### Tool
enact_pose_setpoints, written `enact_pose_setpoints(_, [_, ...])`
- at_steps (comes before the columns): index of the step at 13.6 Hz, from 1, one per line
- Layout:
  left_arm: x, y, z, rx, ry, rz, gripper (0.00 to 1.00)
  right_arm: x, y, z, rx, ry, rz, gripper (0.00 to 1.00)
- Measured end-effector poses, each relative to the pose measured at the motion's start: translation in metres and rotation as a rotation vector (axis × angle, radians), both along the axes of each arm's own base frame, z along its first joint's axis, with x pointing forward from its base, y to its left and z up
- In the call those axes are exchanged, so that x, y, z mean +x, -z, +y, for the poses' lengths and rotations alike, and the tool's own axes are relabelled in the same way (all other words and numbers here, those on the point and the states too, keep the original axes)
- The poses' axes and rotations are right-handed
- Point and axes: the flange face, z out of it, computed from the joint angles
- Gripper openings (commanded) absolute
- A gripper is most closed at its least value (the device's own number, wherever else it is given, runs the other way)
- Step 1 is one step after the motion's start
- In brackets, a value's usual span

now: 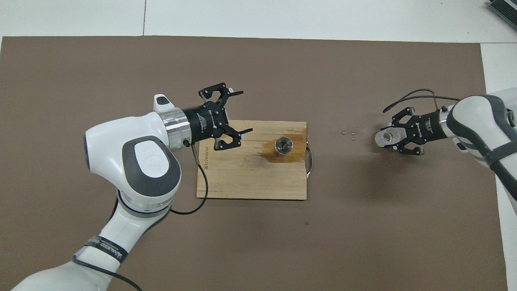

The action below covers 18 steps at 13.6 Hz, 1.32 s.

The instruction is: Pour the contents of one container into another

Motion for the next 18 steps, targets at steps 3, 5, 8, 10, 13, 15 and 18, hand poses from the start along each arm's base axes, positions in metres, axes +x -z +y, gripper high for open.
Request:
enact_pose_setpoints(3, [0.040,-0.049,0.049,0.203,0.042,-0.183,1.00,0.008,-0.045,0.053,-0.022,0.045,0.008,0.00])
enact_pose_setpoints(5, [0.057,-0.072,0.076,0.354,0.077,-0.280,1.00,0.008,-0.070,0.101,-0.034,0.071,0.026,0.00])
enact_pose_setpoints(8, [0.068,-0.096,0.095,0.625,0.189,-0.401,1.00,0.008,-0.093,0.161,-0.112,0.096,0.029,0.00])
enact_pose_setpoints(10, [0.066,-0.098,0.102,0.776,0.344,-0.443,1.00,0.007,-0.106,0.200,-0.188,0.101,0.028,0.00])
enact_pose_setpoints(13, [0.057,-0.100,0.144,0.881,0.693,-0.473,1.00,0.004,-0.137,0.266,-0.282,0.117,-0.007,0.00])
enact_pose_setpoints(15, [0.045,-0.107,0.187,0.899,0.920,-0.496,1.00,-0.003,-0.152,0.305,-0.366,0.089,-0.060,0.00])
enact_pose_setpoints(18, [0.029,-0.117,0.220,0.986,1.181,-0.501,1.00,-0.012,-0.162,0.338,-0.469,0.013,-0.143,0.00])
